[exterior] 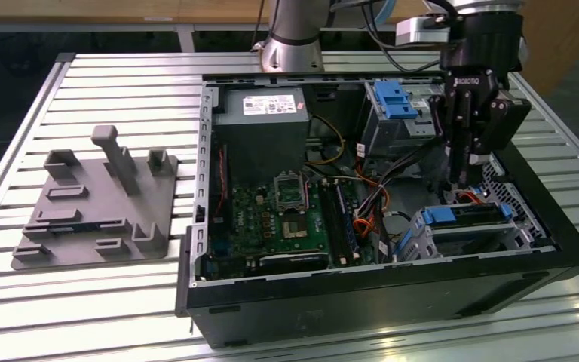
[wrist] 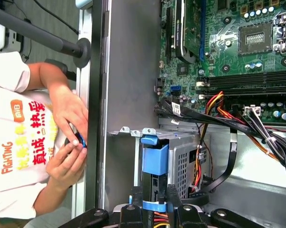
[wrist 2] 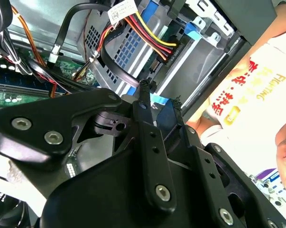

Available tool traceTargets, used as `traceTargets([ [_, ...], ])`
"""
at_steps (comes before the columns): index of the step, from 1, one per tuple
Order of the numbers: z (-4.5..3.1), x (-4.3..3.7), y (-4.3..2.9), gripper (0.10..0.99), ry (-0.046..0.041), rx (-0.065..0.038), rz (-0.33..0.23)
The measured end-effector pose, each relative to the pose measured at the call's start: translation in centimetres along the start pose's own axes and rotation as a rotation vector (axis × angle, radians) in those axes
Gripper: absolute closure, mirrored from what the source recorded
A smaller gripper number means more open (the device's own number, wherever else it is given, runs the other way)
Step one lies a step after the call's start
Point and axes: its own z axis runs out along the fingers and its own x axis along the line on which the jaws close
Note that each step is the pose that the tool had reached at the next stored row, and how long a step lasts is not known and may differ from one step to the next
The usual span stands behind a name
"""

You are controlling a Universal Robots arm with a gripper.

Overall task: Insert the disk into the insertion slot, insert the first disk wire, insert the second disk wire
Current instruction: 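Insert the second disk wire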

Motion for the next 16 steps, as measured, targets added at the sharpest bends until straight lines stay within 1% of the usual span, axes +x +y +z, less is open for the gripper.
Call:
traceTargets([
  [7, 0.09, -0.07, 0.0, 0.753, -0.0001, 0.013, 0.009],
  [8, 0.2, -0.15, -0.01, 0.753, -0.0002, 0.022, 0.015],
  [9, 0.21, -0.16, -0.01, 0.753, -0.0003, 0.023, 0.016],
  [16, 0.24, -0.19, 0.05, 0.753, -0.0007, 0.024, 0.017],
])
